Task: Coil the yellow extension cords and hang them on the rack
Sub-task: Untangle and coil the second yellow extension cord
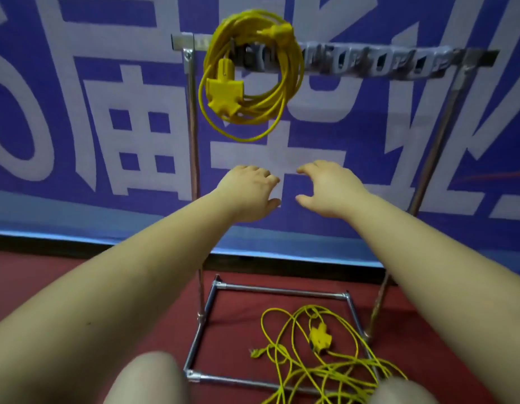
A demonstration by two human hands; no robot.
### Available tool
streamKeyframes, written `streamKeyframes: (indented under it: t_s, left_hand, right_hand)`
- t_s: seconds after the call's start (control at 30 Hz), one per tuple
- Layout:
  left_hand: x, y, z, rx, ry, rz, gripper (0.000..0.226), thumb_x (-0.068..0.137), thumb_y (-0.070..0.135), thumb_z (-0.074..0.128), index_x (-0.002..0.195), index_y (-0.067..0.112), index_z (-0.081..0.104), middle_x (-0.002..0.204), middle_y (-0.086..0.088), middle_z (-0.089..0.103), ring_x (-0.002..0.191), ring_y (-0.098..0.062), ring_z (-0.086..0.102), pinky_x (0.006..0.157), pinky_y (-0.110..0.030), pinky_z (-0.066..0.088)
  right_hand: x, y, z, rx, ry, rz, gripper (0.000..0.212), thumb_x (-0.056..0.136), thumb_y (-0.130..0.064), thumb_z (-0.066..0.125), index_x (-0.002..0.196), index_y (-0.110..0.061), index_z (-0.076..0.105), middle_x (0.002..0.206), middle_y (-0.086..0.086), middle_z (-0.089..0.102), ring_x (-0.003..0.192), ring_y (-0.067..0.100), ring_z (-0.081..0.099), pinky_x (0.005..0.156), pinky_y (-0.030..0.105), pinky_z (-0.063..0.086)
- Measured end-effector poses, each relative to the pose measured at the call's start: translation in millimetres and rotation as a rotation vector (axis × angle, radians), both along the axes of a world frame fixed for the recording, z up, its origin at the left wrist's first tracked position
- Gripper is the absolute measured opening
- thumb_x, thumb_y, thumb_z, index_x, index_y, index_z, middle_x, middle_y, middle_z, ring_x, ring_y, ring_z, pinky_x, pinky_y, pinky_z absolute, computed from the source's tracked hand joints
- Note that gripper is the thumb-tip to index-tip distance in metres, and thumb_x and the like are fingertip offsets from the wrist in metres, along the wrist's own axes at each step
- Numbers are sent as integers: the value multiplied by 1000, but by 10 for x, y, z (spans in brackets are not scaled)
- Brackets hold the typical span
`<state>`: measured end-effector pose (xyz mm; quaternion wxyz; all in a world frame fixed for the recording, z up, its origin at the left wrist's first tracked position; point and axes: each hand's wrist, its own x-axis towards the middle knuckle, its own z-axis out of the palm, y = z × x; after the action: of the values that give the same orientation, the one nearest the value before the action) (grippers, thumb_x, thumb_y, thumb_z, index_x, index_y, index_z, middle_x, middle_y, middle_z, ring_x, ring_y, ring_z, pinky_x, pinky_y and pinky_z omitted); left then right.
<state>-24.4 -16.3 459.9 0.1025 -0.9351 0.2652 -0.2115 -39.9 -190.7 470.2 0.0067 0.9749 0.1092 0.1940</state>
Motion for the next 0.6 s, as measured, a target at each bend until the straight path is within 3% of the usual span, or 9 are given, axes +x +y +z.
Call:
streamKeyframes:
  t_s: [0.33, 0.6]
  left_hand:
    - [87, -273, -1614, -17, 261, -14, 50, 92, 43, 46, 134, 16, 47, 131, -6, 54, 122, -27, 48, 99, -34, 34]
    - [578, -548, -2670, 98, 499, -29, 52, 93, 47, 43, 133, 14, 47, 133, -9, 52, 123, -29, 47, 100, -35, 35]
  right_hand:
    - [-102, -296, -1694, -1, 274, -49, 60, 82, -45, 59, 135, -21, 44, 133, 6, 49, 125, 27, 43, 101, 38, 38]
    - [320, -598, -2676, 16, 496, -119, 59, 83, -46, 57, 135, -21, 43, 133, 5, 48, 126, 26, 43, 101, 37, 37]
